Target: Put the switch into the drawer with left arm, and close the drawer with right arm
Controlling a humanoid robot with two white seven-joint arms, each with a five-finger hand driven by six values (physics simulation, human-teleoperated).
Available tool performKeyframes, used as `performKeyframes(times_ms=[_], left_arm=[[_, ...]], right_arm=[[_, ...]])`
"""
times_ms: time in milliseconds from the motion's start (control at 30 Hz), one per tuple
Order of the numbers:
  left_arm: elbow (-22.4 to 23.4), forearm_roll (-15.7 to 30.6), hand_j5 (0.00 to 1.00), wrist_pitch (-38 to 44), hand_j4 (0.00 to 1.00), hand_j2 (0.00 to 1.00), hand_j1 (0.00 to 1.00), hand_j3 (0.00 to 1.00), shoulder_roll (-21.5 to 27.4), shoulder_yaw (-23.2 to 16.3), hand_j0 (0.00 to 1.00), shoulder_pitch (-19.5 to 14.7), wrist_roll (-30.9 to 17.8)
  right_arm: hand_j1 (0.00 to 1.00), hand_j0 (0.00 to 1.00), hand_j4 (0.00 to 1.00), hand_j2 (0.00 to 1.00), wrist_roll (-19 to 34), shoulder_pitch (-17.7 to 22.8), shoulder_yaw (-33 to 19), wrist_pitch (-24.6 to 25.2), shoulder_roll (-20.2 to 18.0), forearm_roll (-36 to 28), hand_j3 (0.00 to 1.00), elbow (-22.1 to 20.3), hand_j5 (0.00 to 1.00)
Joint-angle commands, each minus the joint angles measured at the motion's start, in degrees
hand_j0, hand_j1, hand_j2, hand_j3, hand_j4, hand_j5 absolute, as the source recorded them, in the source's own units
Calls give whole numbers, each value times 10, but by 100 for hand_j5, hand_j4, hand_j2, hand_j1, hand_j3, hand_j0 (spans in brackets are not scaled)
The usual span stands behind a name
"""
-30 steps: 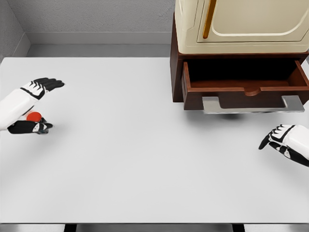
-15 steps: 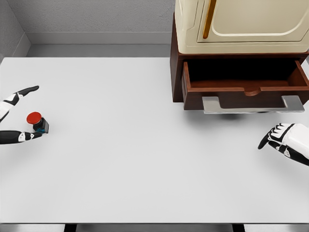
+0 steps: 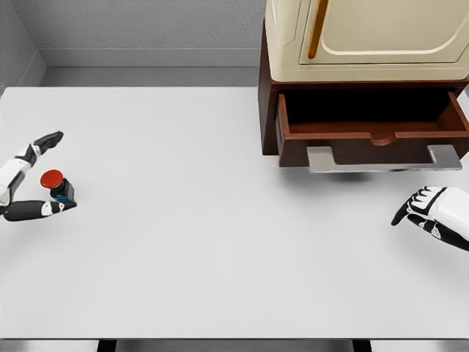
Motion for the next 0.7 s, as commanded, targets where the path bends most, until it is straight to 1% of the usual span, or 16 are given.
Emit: performKeyframes(times_ms=[0,33,67,133,200,300,467,533,600,633,667], left_arm=[[6,10,100,16,100,100,100,100,-1,-6,100,0,0],[11,10,100,16,100,100,100,100,-2,-5,100,1,0],[33,11,100,16,100,100,100,100,-5,-5,100,-1,0],[68,12,100,16,100,100,100,100,-23,-5,100,-20,-1],[90,10,100,16,100,100,100,100,-29,-5,100,-33,-1],[109,3,100,7,100,100,100,100,-29,-6,100,-35,-1],[115,-2,100,13,100,100,100,100,-27,-7,100,-35,-1],[131,-3,100,13,100,100,100,100,-27,-7,100,-37,-1],[150,-9,100,13,100,100,100,100,-27,-12,100,-48,-1],[167,-21,100,13,100,100,100,100,-27,-17,100,-62,-1],[170,-27,100,13,100,100,100,100,-27,-17,100,-65,-1]], right_arm=[[47,47,47,47,-1,0,0,0,-2,-3,47,1,47],[47,47,47,47,-1,0,0,0,-2,-3,47,1,47],[47,47,47,47,-1,0,0,0,-2,-3,47,1,47],[47,47,47,47,-1,0,0,0,-2,-3,47,1,47],[47,47,47,47,-1,0,0,0,-2,-3,47,1,47],[47,47,47,47,-1,0,0,0,-2,-3,47,1,47],[47,47,47,47,-1,0,0,0,-3,-3,47,0,47],[47,47,47,47,-1,0,0,0,-4,-4,47,0,47],[47,47,47,47,-1,0,0,0,-4,-4,47,0,47],[47,47,47,47,-1,0,0,0,-4,-4,47,0,47],[47,47,47,47,-1,0,0,0,-4,-4,47,0,47]])
